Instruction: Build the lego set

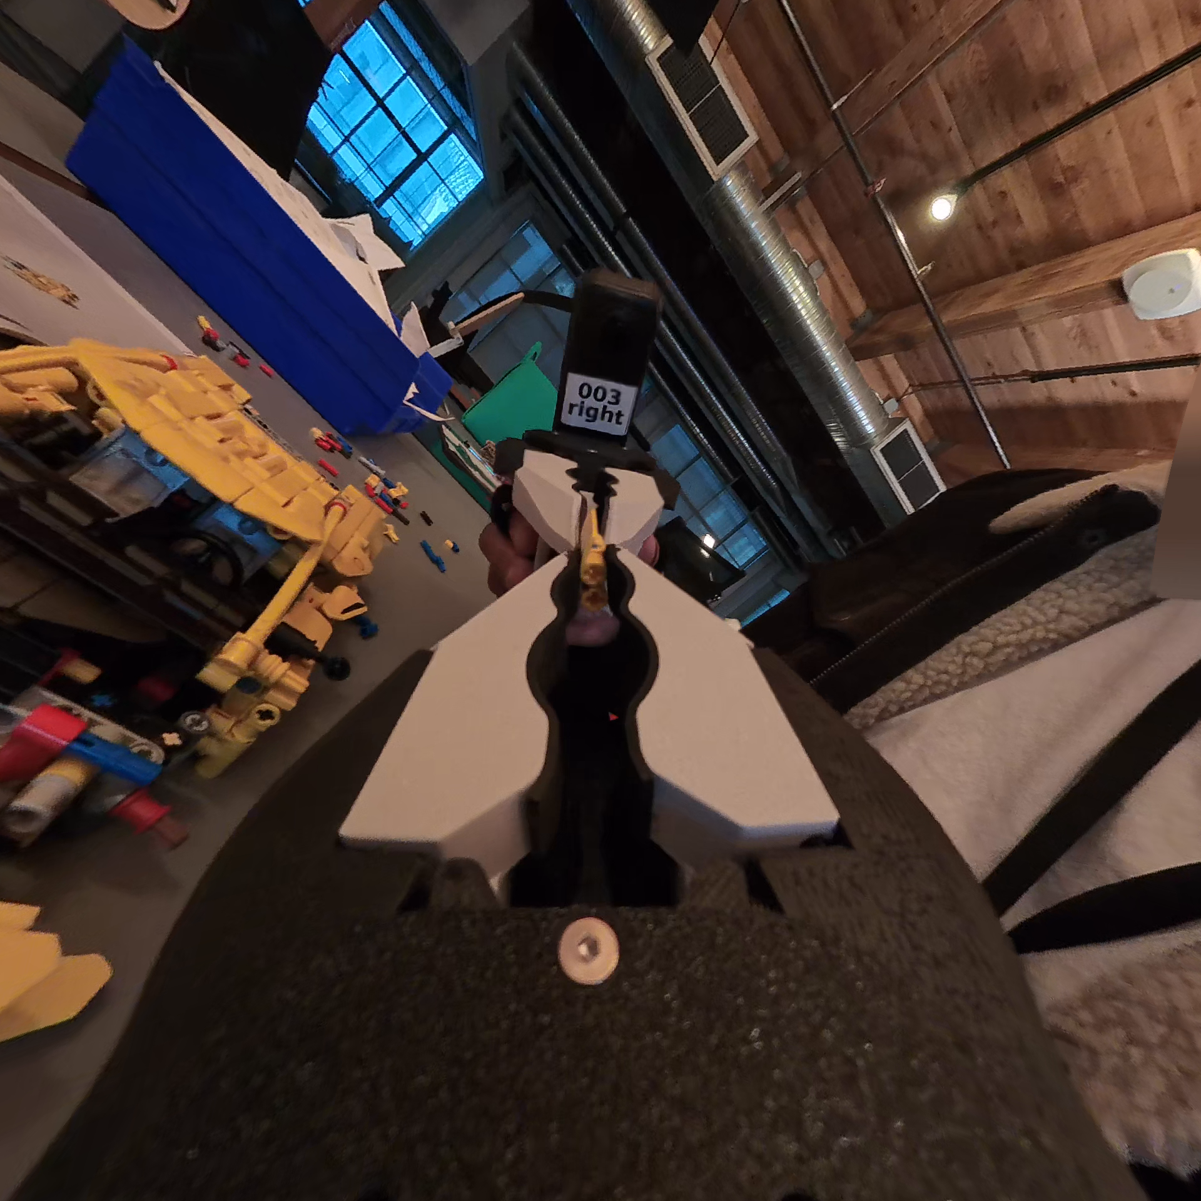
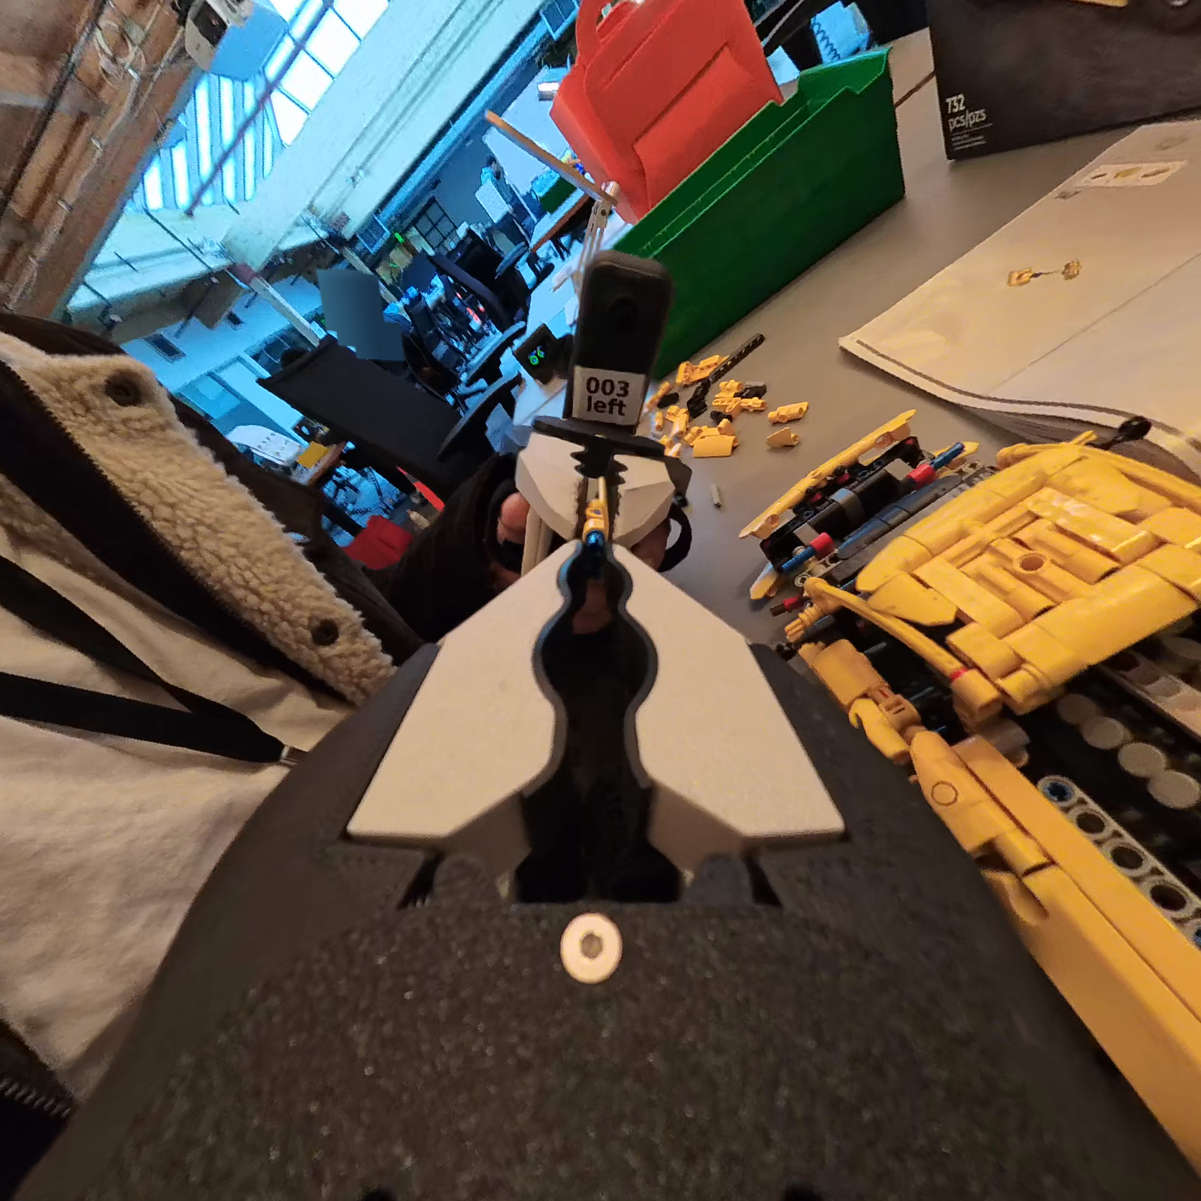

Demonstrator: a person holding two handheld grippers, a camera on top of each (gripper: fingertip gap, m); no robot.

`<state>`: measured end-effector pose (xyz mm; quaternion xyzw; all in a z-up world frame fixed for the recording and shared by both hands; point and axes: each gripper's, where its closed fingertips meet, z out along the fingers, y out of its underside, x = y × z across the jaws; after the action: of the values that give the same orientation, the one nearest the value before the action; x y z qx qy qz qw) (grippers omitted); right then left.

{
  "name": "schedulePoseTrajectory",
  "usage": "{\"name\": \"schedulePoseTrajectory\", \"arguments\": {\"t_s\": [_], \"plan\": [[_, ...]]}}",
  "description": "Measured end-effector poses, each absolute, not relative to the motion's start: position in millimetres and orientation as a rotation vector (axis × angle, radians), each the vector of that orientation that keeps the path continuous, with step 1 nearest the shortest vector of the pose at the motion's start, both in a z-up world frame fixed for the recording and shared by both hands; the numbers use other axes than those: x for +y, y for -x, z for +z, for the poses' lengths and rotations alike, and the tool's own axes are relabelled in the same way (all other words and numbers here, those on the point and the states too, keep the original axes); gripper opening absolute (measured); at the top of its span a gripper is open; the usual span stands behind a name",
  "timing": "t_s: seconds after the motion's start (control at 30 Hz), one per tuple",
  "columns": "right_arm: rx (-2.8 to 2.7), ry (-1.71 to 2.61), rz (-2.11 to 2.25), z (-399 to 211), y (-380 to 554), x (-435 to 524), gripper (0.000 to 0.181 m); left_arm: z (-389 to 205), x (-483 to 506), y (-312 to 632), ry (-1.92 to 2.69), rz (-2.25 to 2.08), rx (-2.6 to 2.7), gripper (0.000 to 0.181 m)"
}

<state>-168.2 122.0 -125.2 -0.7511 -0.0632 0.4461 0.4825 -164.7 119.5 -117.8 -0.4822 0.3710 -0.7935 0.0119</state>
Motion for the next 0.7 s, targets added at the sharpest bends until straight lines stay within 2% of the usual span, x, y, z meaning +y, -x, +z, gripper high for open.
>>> {"name": "schedulePoseTrajectory", "arguments": {"t_s": [0.27, 0.3, 0.37, 0.47, 0.63, 0.67, 0.7], "plan": [[-0.099, 1.790, 1.123, -123.4, 157.9, 113.4, 0.003, -119.9, 115.0, 163.9, 1.484, -2.379, 1.224, 0.007], [-0.084, 1.776, 1.125, -123.4, 157.9, 114.6, 0.005, -120.3, 116.4, 163.4, 1.488, -2.371, 1.218, 0.007], [-0.055, 1.734, 1.197, -120.2, 163.0, 116.3, 0.021, -121.4, 113.1, 163.4, 1.487, -2.364, 1.244, 0.006], [-0.048, 1.719, 1.213, -121.1, 168.3, 120.3, 0.006, -122.2, 106.7, 163.6, 1.477, -2.351, 1.289, 0.007], [0.000, 1.732, 1.250, -122.1, 163.0, 121.7, 0.006, -119.7, 111.9, 162.7, 1.476, -2.345, 1.257, 0.007], [0.032, 1.714, 1.286, -120.5, 160.0, 121.5, 0.006, -119.4, 114.4, 162.2, 1.464, -2.300, 1.260, 0.012], [0.059, 1.697, 1.338, -118.7, 158.0, 120.1, 0.005, -120.3, 117.4, 160.8, 1.445, -2.212, 1.275, 0.025]]}}
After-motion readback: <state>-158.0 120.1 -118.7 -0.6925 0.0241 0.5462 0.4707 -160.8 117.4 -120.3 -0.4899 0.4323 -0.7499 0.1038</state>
